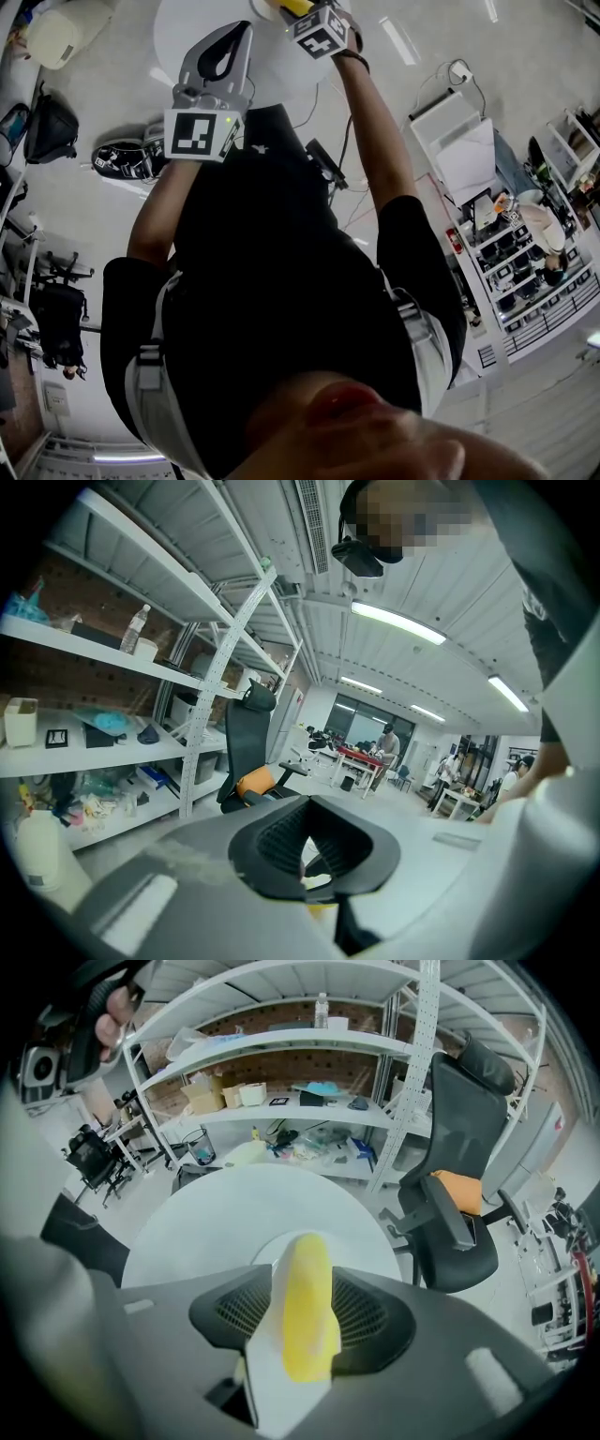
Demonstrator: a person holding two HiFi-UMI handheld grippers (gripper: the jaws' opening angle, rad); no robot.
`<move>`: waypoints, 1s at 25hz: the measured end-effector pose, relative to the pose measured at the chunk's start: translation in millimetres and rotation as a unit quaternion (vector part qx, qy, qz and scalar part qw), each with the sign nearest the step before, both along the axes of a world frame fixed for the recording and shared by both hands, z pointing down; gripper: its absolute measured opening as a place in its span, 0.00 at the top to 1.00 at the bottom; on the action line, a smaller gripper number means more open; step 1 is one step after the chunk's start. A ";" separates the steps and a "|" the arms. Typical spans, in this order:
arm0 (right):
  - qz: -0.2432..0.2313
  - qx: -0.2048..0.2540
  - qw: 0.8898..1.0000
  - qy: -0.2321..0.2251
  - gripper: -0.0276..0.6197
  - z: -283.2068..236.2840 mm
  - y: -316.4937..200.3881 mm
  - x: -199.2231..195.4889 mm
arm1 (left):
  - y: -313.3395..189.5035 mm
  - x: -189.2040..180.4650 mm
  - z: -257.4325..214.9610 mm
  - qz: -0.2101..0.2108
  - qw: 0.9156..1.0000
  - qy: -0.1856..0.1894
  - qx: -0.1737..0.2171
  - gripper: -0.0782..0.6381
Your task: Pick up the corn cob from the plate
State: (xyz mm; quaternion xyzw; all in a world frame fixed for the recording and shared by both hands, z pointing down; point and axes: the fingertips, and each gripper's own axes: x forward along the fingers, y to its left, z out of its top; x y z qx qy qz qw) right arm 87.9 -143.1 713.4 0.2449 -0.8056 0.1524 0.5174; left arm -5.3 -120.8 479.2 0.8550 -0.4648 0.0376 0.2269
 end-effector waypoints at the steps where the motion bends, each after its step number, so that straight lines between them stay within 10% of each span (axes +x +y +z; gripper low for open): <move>1: -0.001 -0.003 1.000 0.003 0.63 2.6 -0.4 1.0 | 0.0 1.1 0.9 0.000 1.000 0.000 -0.001 0.88; 25: -0.039 -0.066 0.995 0.056 0.47 53.7 -13.7 2.6 | -9.0 -12.2 27.1 -0.016 0.999 0.005 -0.032 0.88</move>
